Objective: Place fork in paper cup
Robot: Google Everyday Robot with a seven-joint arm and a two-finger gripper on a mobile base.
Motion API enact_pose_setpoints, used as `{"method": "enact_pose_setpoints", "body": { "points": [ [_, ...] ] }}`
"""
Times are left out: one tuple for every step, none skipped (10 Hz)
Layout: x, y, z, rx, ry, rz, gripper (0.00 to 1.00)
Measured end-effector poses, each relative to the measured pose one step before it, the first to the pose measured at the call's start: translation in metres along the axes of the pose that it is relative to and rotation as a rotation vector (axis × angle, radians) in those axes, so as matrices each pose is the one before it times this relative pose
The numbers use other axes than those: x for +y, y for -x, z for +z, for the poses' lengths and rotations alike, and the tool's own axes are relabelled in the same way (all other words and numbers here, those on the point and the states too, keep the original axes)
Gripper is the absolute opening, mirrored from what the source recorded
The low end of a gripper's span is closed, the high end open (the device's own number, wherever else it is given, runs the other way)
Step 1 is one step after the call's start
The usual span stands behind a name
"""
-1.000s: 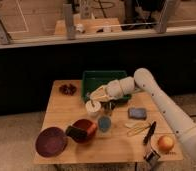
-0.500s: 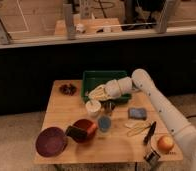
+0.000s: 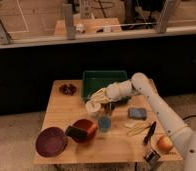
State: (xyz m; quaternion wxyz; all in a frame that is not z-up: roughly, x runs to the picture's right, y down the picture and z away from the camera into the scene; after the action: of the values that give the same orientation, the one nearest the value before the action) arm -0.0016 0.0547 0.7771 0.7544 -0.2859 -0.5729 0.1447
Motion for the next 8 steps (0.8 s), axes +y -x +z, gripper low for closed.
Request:
{"method": "enact_pose_setpoints", "body": {
  "points": [
    [0.00019,-0.00946,-0.00056,-0.00017,-0.00473,0.01075,0.73],
    [0.00001,-0.00925,-0.00058,-0.00373,-0.00575,0.01348,0.79],
    [0.00026,-0.00488,0.00058,-0.00266,-0.0009,0.00745,0.8],
    [-0.00037,-0.0059,-0.00023,-0.00999,-0.00504,0.01236,0.8],
    [-0.00023,-0.00262,-0.00064,-0.00771,-0.0031,0.00715,0.8],
    [-0.00042,0.00023,-0.00086,-0.00523,-0.00259,0.00225,0.8],
    [-0.00038,0.00133,-0.00124,-0.00575,-0.0041,0.00078,0.8],
    [-0.00021,0.00442,-0.00282,-0.00505,-0.00929,-0.00391,0.8]
  ]
}}
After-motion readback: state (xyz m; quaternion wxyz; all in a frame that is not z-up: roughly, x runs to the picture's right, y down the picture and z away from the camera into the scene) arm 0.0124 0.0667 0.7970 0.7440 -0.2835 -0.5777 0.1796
